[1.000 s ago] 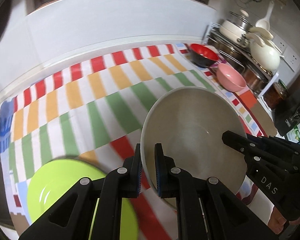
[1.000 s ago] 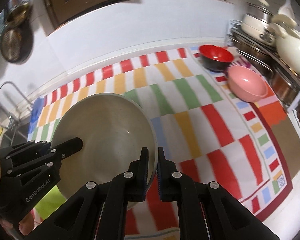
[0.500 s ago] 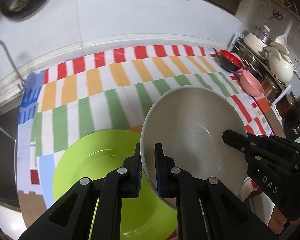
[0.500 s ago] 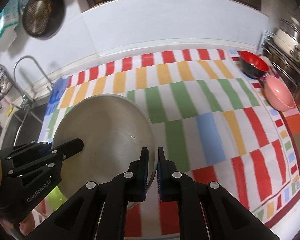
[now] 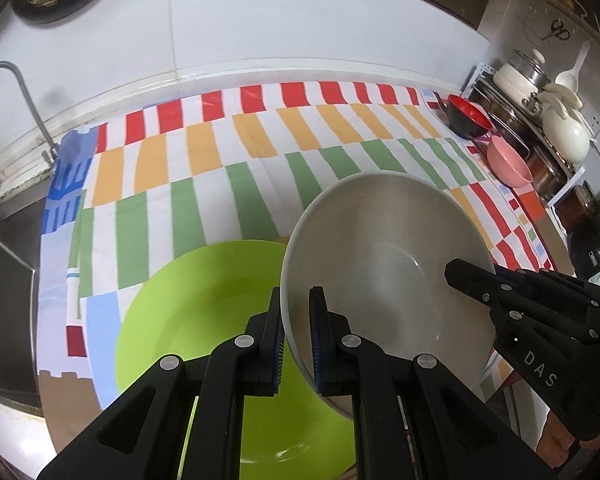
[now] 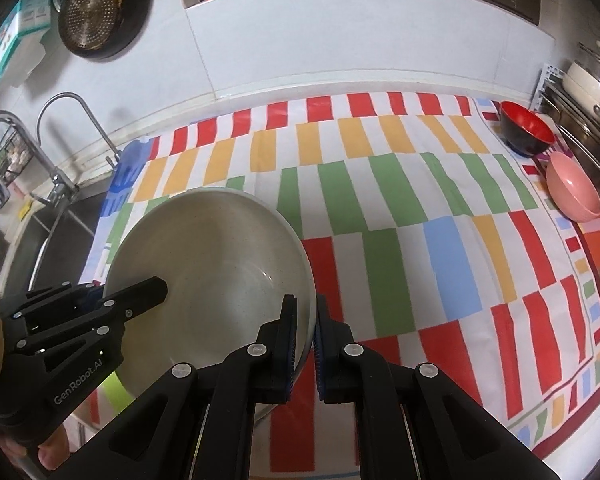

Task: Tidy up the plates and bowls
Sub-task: 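Carry the white bowl with both tools over the lime-green plate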

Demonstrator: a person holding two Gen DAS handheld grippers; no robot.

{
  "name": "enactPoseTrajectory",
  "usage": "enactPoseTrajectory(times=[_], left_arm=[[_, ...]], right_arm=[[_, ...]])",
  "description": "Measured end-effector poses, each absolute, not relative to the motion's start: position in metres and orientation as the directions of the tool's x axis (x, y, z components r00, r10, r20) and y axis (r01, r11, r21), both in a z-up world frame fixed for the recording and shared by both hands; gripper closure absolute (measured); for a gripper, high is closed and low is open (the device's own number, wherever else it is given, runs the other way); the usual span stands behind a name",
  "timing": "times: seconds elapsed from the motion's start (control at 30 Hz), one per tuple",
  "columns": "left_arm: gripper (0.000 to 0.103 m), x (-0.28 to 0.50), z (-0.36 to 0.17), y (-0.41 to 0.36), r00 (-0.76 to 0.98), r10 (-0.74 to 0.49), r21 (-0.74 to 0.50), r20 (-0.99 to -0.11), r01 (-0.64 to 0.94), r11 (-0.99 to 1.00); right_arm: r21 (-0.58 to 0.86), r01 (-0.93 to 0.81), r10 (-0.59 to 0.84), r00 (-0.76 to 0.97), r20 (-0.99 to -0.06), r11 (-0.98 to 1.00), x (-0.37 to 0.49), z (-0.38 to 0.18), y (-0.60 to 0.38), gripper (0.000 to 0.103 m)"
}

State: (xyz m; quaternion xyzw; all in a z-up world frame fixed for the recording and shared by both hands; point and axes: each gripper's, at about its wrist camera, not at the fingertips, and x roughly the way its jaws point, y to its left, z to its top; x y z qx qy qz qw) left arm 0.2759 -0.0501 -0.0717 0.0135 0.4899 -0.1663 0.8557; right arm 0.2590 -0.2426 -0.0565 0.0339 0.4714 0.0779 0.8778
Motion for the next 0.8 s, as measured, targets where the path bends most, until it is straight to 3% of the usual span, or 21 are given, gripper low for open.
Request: enactPoseTrajectory(times=[0.8], left_arm=[[0.090, 0.326, -0.126, -0.166, 0.336, -0.266, -0.123, -0.904, 0.390, 0.912]], right_arm=[[0.109, 0.040, 0.076, 0.493, -0.867, 0.993, 0.302, -0.102, -0.341, 0.094]])
